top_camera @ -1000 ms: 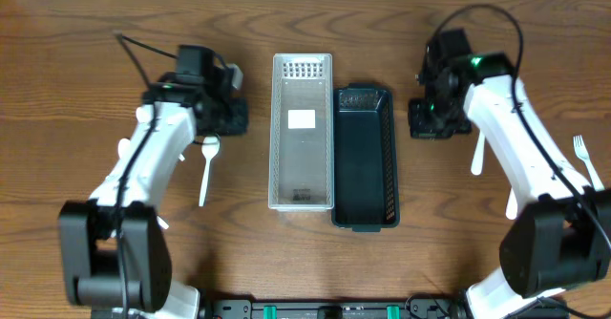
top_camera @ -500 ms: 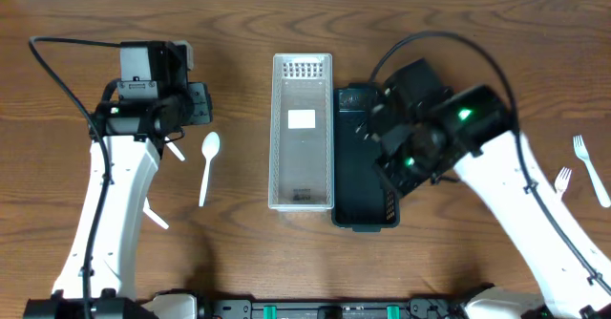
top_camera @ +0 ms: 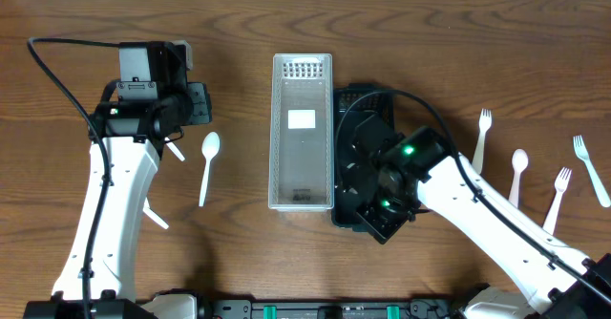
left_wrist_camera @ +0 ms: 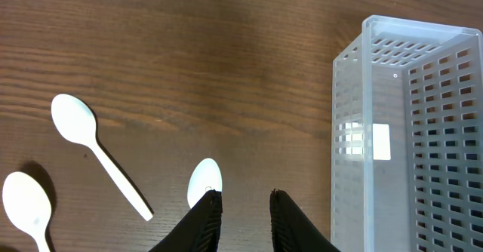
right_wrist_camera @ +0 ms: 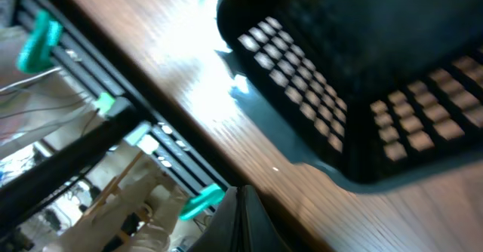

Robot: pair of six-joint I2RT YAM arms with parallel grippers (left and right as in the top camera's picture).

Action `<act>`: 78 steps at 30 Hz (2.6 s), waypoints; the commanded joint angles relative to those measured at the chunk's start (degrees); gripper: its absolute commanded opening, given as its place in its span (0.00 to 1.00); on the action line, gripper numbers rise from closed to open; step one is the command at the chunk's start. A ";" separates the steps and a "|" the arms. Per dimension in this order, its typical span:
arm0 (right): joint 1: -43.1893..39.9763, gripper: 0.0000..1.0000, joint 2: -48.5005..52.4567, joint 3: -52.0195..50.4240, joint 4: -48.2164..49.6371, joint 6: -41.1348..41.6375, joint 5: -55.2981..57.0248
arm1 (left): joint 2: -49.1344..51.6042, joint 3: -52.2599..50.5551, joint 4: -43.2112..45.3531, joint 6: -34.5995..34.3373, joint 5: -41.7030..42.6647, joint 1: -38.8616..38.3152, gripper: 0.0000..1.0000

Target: Pack container

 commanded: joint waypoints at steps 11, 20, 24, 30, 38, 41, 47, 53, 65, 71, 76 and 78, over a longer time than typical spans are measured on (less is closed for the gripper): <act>1.70 0.02 -0.04 -6.29 6.08 -1.92 -4.72 | -0.55 1.20 0.04 -0.09 -0.70 0.24 0.25; 1.68 0.04 -0.04 -8.57 7.56 -1.79 -3.13 | -0.55 1.20 0.04 -0.11 -0.70 0.24 0.25; 1.68 0.05 -0.04 -8.57 9.01 0.90 0.46 | -0.55 1.20 0.04 -0.11 -0.70 0.24 0.25; 1.70 0.05 -0.04 -8.57 10.75 2.45 2.12 | -0.55 1.20 0.02 -0.11 -0.70 0.24 0.25; 1.70 0.07 -0.04 -8.57 8.55 2.38 2.08 | -0.55 1.20 0.02 -0.11 -0.70 0.24 0.25; 1.70 0.06 -0.04 -8.57 7.98 2.43 2.10 | -0.55 1.20 0.02 -0.09 -0.70 0.24 0.25; 1.70 0.07 -0.02 -8.61 9.33 2.43 2.19 | -0.55 1.20 0.02 -0.09 -0.70 0.24 0.25; 1.70 0.09 0.31 -8.94 11.41 2.40 2.34 | -0.55 1.20 0.00 -0.09 -0.70 0.24 0.25; 1.68 0.08 2.49 -8.96 12.55 4.17 7.89 | -0.55 1.20 0.00 -0.09 -0.70 0.24 0.25; 1.68 0.07 2.49 -8.96 14.23 4.17 7.91 | -0.55 1.20 0.00 -0.09 -0.70 0.24 0.25; 1.70 0.08 2.49 -8.96 15.06 4.13 7.78 | -0.55 1.20 0.00 -0.09 -0.70 0.24 0.25; 1.81 0.09 2.47 -8.74 14.99 2.93 5.86 | -0.55 1.20 0.02 -0.09 -0.70 0.24 0.25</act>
